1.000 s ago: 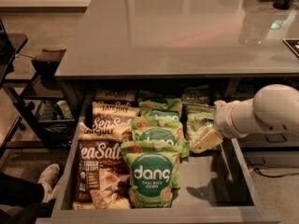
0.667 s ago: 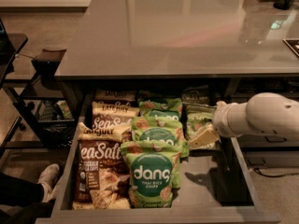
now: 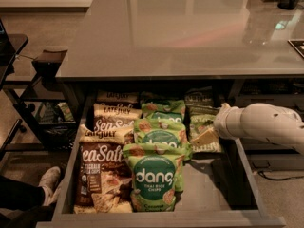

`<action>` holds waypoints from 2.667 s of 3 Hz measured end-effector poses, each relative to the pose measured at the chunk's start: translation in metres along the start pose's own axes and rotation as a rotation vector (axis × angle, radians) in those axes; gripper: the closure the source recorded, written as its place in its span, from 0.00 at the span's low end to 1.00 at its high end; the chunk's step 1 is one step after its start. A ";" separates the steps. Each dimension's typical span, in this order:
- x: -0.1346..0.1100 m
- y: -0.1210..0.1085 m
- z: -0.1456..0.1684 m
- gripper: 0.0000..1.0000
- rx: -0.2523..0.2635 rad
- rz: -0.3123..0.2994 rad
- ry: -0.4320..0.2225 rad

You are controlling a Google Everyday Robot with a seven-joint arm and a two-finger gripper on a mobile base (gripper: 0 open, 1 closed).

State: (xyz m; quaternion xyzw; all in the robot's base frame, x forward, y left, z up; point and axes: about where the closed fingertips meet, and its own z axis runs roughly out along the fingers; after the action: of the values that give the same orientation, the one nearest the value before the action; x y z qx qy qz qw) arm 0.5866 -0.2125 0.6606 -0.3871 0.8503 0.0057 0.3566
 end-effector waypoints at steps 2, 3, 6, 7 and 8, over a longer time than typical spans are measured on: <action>0.000 0.002 0.024 0.00 -0.009 -0.119 -0.029; -0.005 0.008 0.031 0.19 -0.028 -0.183 -0.039; -0.005 0.008 0.031 0.89 -0.029 -0.183 -0.039; -0.008 0.009 0.029 1.00 -0.043 -0.178 -0.048; -0.031 0.001 0.000 1.00 -0.064 -0.178 -0.078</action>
Offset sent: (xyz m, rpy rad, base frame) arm 0.0190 0.0118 -0.0285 -0.0873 -0.0741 0.1864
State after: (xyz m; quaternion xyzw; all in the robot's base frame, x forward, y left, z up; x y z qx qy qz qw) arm 0.5999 -0.1911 0.6790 -0.4717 0.7974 0.0162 0.3761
